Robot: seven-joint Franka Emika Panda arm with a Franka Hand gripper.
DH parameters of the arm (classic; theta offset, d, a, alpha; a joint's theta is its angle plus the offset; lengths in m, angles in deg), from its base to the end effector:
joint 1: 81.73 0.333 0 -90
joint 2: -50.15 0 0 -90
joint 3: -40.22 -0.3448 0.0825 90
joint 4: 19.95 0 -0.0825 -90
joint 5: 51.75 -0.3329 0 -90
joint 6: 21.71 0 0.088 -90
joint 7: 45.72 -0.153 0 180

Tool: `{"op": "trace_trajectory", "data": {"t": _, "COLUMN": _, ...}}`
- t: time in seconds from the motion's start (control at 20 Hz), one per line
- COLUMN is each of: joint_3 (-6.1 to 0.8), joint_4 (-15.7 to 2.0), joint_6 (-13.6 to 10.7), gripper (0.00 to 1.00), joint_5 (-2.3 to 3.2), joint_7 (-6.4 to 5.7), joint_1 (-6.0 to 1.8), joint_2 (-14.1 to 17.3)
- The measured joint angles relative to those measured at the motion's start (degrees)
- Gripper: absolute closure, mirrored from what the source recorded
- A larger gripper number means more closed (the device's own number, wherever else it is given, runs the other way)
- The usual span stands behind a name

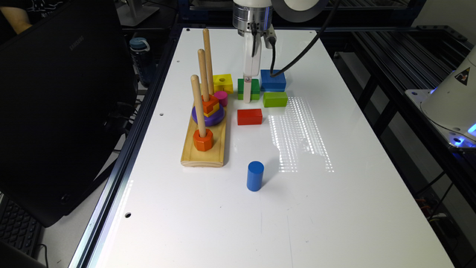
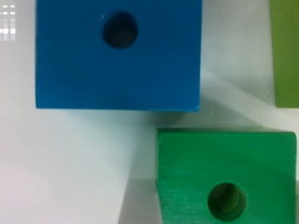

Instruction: Pick up green block.

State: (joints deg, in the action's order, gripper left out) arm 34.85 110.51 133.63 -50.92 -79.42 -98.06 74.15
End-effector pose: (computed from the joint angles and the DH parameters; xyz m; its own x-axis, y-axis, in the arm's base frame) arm 0.5148 -0.0986 0.1990 0.7146 -0.6995 -0.0031 -0.6991 -0.7141 -0.0361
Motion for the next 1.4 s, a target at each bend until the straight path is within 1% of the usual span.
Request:
{"op": "trace_trajectory", "data": {"t": 0.15, "joint_3": -0.03, "joint_4": 0.00, "joint_6": -0.13, "gripper": 1.00, "joint_5": 0.00, "joint_7": 0.00, "joint_1": 0.00, "joint_2": -0.46}}
{"op": "trace_trajectory", "data": {"t": 0.35, "joint_3": -0.07, "joint_4": 0.12, "joint_6": -1.01, "gripper": 1.00, "joint_5": -0.04, "joint_7": 0.00, "joint_1": -0.01, "joint_2": -1.69}}
{"op": "trace_trajectory", "data": {"t": 0.6, "joint_3": -0.08, "joint_4": 0.32, "joint_6": -1.16, "gripper": 1.00, "joint_5": -0.05, "joint_7": 0.00, "joint_1": -0.01, "joint_2": -2.21}}
{"op": "trace_trajectory", "data": {"t": 0.7, "joint_3": -0.11, "joint_4": 0.31, "joint_6": -2.25, "gripper": 1.00, "joint_5": -0.11, "joint_7": -0.01, "joint_1": -0.01, "joint_2": -3.46}}
{"op": "trace_trajectory", "data": {"t": 0.85, "joint_3": -0.22, "joint_4": 0.49, "joint_6": -5.87, "gripper": 1.00, "joint_5": -0.30, "joint_7": -0.02, "joint_1": -0.02, "joint_2": -7.06}}
{"op": "trace_trajectory", "data": {"t": 0.95, "joint_3": -0.25, "joint_4": 0.79, "joint_6": -6.96, "gripper": 1.00, "joint_5": -0.34, "joint_7": -0.02, "joint_1": -0.01, "joint_2": -8.31}}
{"op": "trace_trajectory", "data": {"t": 1.3, "joint_3": -0.26, "joint_4": 0.99, "joint_6": -7.23, "gripper": 1.00, "joint_5": -0.35, "joint_7": -0.03, "joint_1": -0.02, "joint_2": -8.91}}
{"op": "trace_trajectory", "data": {"t": 1.4, "joint_3": -0.28, "joint_4": 1.00, "joint_6": -8.17, "gripper": 1.00, "joint_5": -0.38, "joint_7": -0.03, "joint_1": -0.01, "joint_2": -10.09}}
